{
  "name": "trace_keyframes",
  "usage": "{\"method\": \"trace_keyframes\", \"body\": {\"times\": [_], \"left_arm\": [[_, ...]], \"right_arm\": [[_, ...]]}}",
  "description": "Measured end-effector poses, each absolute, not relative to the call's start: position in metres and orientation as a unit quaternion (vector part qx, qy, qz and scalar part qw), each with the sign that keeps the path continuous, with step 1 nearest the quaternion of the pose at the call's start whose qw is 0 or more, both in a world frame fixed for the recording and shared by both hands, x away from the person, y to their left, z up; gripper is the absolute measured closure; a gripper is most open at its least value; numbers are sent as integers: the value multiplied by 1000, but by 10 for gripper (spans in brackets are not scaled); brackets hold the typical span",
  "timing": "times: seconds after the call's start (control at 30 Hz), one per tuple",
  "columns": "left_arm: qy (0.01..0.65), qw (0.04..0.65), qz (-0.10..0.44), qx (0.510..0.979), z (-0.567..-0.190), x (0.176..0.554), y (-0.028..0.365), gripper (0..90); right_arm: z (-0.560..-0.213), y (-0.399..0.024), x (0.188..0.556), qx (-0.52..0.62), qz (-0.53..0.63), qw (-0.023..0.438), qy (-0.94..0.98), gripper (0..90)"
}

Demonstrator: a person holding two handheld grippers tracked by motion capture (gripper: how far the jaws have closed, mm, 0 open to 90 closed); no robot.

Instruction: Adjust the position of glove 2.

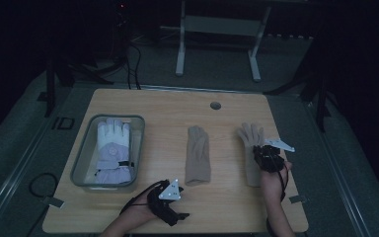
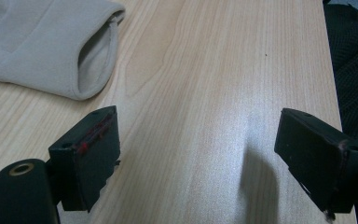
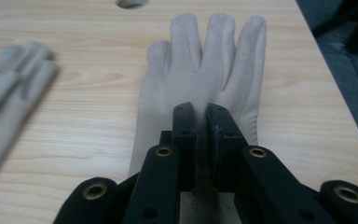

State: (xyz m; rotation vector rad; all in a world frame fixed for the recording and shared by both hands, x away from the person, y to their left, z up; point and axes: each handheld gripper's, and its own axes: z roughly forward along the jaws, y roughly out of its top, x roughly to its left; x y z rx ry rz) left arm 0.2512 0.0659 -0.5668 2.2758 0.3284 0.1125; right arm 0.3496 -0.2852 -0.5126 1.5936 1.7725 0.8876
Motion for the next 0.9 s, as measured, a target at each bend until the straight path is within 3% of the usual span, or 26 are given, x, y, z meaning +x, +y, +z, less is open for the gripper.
{"method": "trace_keyframes", "body": {"times": [0.33,0.47,0.63,0.9], "left_arm": [[129,405,40,904,-568,252,66,143],[127,403,39,906,-568,251,66,143],[125,401,40,907,-568,251,65,143],[123,398,38,908,-568,250,64,143]], "right_arm": [[-544,-292,365,624,294,281,667,807],[-553,-292,368,605,291,283,685,766],[-549,-297,367,596,306,272,691,627],[-544,-307,363,518,305,280,749,567]]}}
